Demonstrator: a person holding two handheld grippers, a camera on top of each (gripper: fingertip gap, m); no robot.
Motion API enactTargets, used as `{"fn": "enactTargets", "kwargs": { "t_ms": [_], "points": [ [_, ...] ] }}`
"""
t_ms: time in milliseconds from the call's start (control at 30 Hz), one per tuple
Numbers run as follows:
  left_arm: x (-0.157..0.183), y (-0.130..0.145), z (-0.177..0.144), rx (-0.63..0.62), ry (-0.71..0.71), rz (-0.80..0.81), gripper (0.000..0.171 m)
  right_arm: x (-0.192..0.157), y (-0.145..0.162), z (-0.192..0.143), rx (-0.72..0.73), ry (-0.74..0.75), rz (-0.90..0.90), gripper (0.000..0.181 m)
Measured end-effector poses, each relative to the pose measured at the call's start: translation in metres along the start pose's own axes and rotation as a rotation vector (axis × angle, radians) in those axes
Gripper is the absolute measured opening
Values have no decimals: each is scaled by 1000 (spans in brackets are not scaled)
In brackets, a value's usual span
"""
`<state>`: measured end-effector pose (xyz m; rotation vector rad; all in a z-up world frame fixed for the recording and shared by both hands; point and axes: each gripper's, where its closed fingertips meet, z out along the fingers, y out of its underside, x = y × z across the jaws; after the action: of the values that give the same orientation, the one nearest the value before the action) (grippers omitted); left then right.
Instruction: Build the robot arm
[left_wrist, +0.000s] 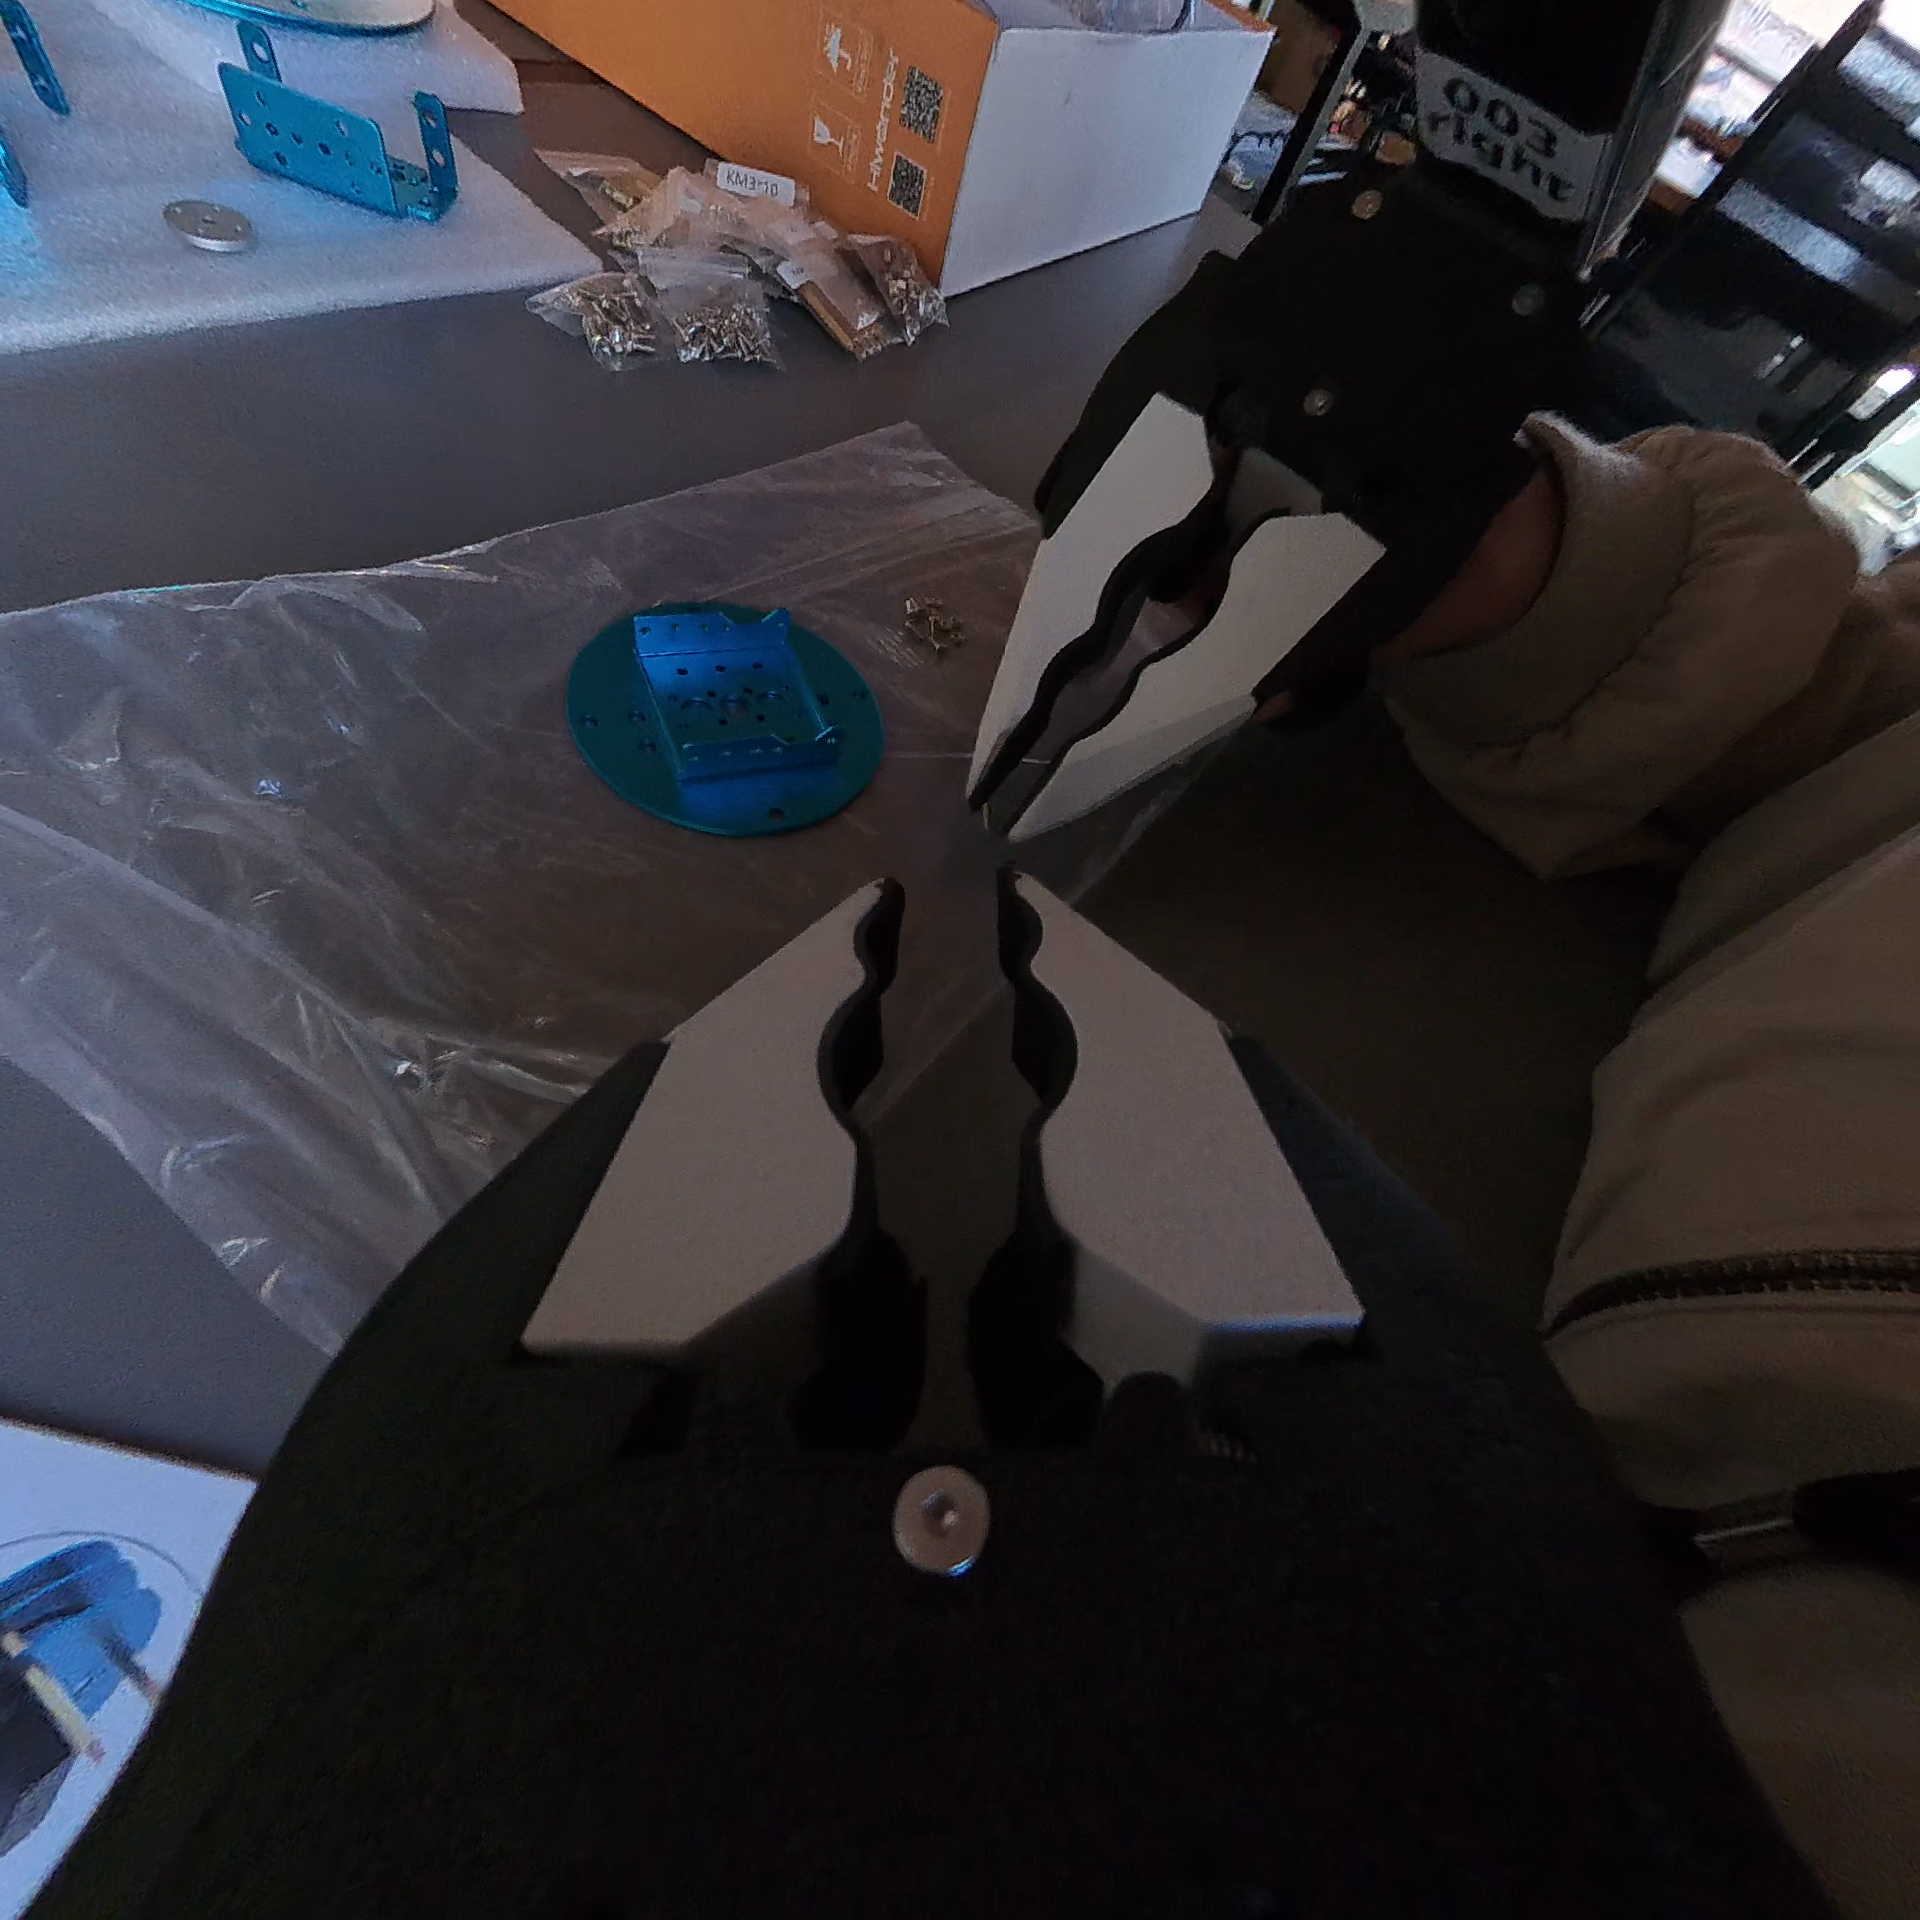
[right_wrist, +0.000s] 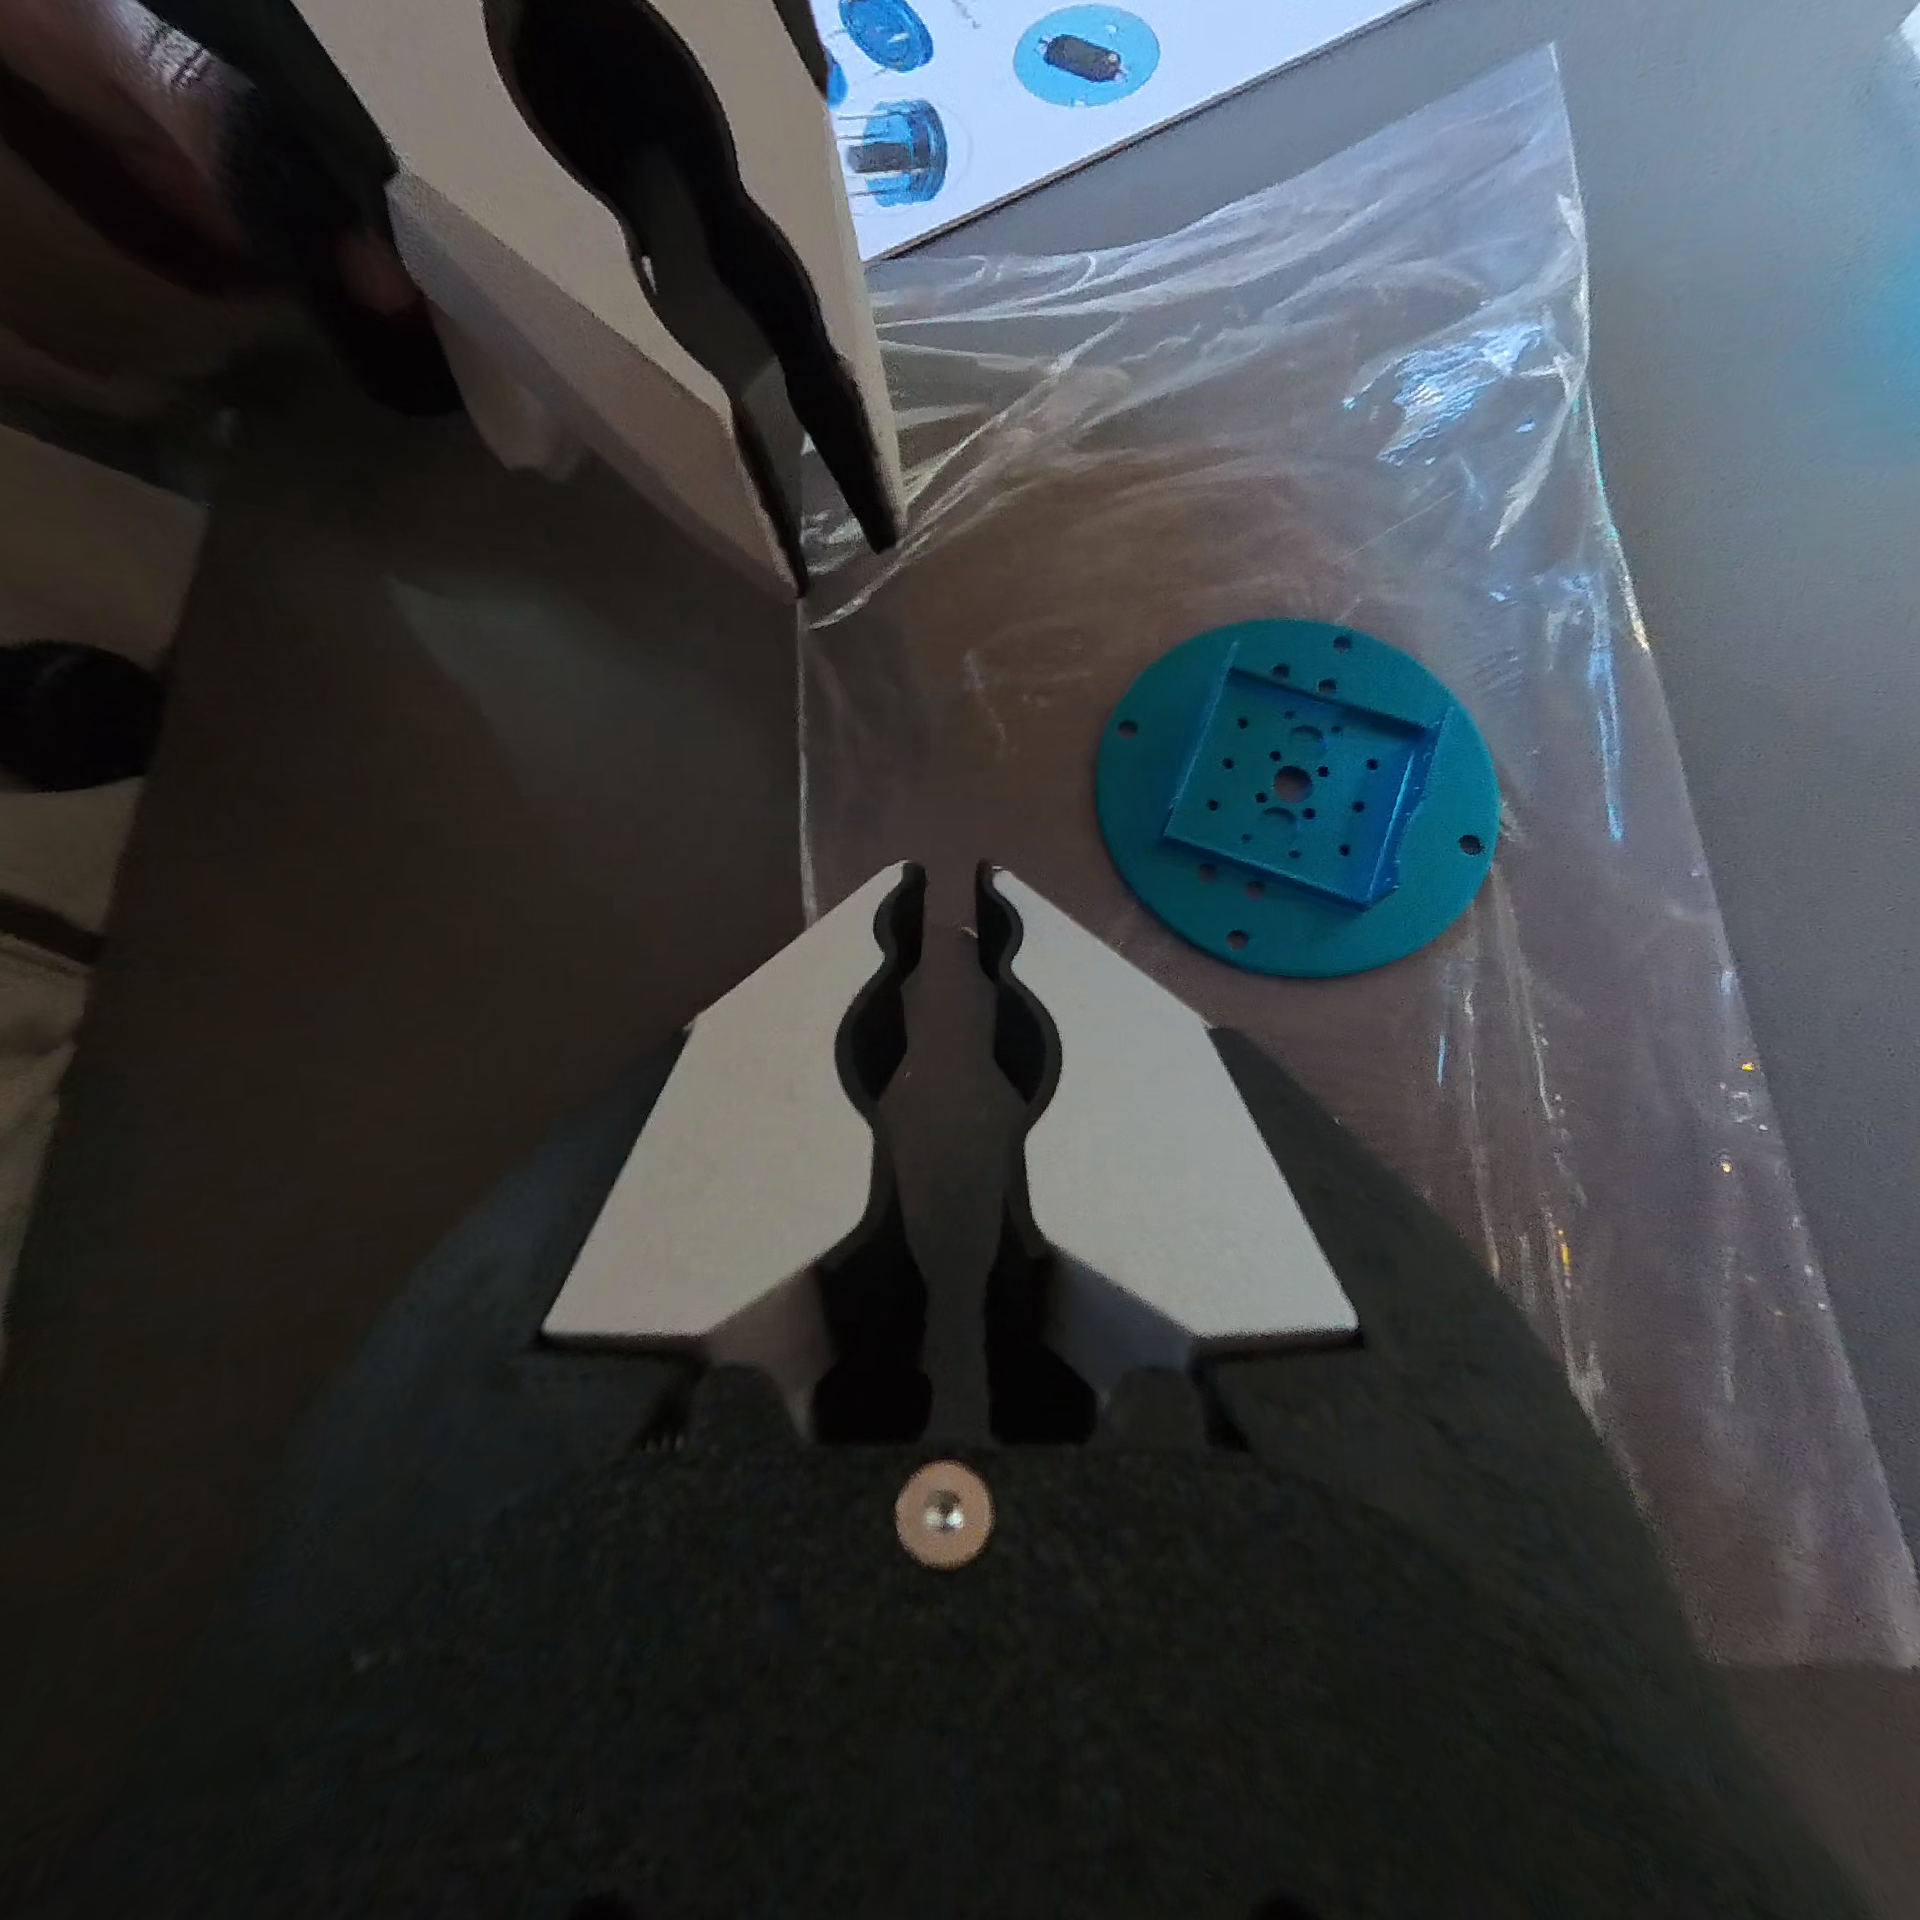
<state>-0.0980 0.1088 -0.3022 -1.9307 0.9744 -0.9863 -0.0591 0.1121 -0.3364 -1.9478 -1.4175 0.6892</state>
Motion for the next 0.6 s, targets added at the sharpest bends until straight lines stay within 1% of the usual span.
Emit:
{"fn": "enactTargets", "kwargs": {
  "t_ms": [133,300,400,600],
  "points": [
    [-2,9,2,-46,-39,45,18,-1,10,0,-26,13,-48,8],
    [6,10,8,-69,-17,74,18,-1,13,0,-29,-14,-49,8],
    [8,11,11,-87,-25,114,18,1,15,-2,-25,-1,-48,8],
    [9,10,14,-88,-12,112,18,1,17,-4,-12,-4,-46,7]
  ]
}}
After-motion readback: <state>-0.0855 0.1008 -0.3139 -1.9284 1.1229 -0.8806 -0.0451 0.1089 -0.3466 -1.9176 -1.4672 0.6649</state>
